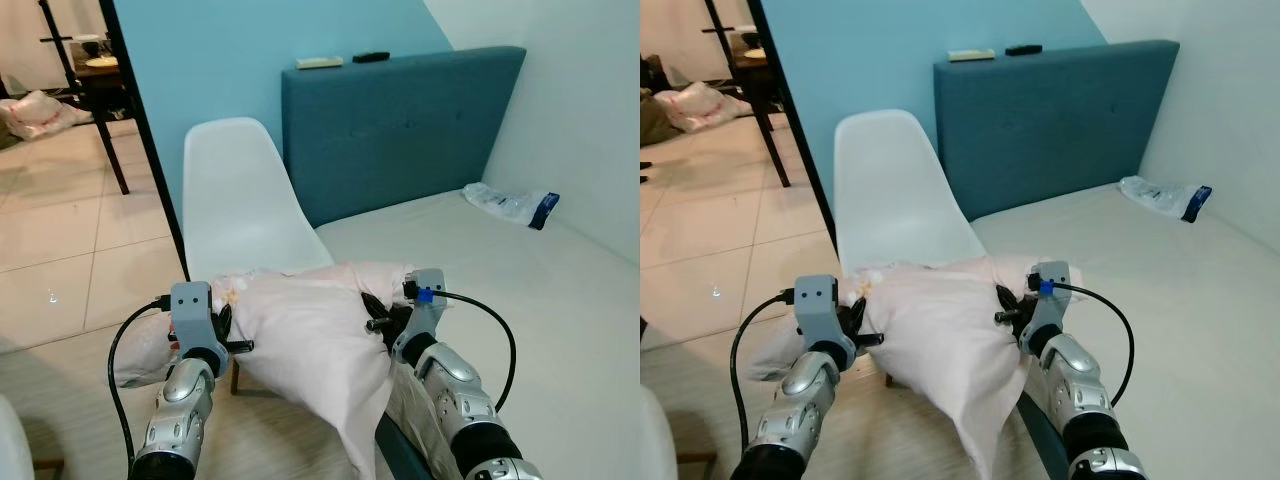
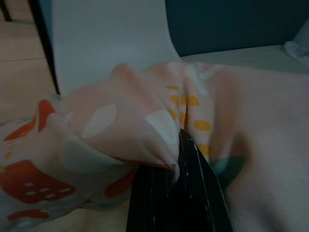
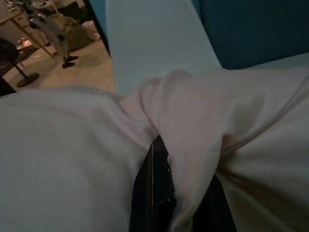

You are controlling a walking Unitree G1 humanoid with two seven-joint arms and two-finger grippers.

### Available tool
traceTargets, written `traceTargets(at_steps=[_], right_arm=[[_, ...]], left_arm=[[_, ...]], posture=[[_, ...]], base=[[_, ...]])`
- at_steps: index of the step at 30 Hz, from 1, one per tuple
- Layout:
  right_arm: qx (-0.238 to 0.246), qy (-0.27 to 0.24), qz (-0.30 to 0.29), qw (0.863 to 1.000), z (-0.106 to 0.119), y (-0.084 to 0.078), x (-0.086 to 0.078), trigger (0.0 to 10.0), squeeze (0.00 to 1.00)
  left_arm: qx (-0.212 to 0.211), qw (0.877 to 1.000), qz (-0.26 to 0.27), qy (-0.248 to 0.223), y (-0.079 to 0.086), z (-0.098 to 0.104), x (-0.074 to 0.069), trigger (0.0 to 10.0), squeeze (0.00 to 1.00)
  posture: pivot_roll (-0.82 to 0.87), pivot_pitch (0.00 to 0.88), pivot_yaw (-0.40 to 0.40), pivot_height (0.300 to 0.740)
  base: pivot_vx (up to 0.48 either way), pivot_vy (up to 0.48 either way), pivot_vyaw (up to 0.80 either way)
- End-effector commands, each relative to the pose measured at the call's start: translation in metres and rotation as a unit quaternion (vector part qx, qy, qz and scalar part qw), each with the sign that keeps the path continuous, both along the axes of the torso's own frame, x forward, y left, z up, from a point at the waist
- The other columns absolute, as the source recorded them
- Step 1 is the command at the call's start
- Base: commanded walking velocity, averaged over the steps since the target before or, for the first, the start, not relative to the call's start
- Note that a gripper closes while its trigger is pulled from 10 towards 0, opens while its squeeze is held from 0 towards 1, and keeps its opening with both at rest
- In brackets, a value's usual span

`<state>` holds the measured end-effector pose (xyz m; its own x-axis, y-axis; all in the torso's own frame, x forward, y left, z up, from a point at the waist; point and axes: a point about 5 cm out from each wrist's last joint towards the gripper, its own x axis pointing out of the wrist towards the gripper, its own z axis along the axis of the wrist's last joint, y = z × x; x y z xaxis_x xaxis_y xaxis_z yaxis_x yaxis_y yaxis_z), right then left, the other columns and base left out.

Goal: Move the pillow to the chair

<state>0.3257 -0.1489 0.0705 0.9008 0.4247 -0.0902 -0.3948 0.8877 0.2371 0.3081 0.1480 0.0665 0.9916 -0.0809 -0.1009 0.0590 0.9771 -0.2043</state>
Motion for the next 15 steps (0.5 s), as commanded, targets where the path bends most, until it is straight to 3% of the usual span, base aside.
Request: traceTargets(at_steps=[1, 11, 15], right_arm=[[-0.002, -0.034, 0.028, 0.999, 0.011, 0.0124, 0.0031, 10.0, 0.0], [-0.006, -0.033, 0.031, 0.999, 0.0123, 0.013, 0.0043, 10.0, 0.0], [-0.008, -0.025, 0.013, 1.0, 0.0122, 0.0095, 0.0069, 10.0, 0.0]], left_arm=[[-0.001, 0.999, -0.025, -0.038, -0.0106, 0.0155, 0.0062, 10.0, 0.0], [-0.005, 0.998, -0.032, -0.044, -0.016, 0.0188, 0.008, 10.0, 0.0], [-0.006, 0.998, -0.036, -0.044, -0.0183, 0.0185, 0.0078, 10.0, 0.0]], posture=[[0.01, 0.0, -0.006, 0.739], [0.0, 0.0, -0.014, 0.739], [0.0, 0.0, -0.015, 0.739]], base=[[0.33, 0.0, 0.62], [0.33, 0.0, 0.77], [0.33, 0.0, 0.0]])
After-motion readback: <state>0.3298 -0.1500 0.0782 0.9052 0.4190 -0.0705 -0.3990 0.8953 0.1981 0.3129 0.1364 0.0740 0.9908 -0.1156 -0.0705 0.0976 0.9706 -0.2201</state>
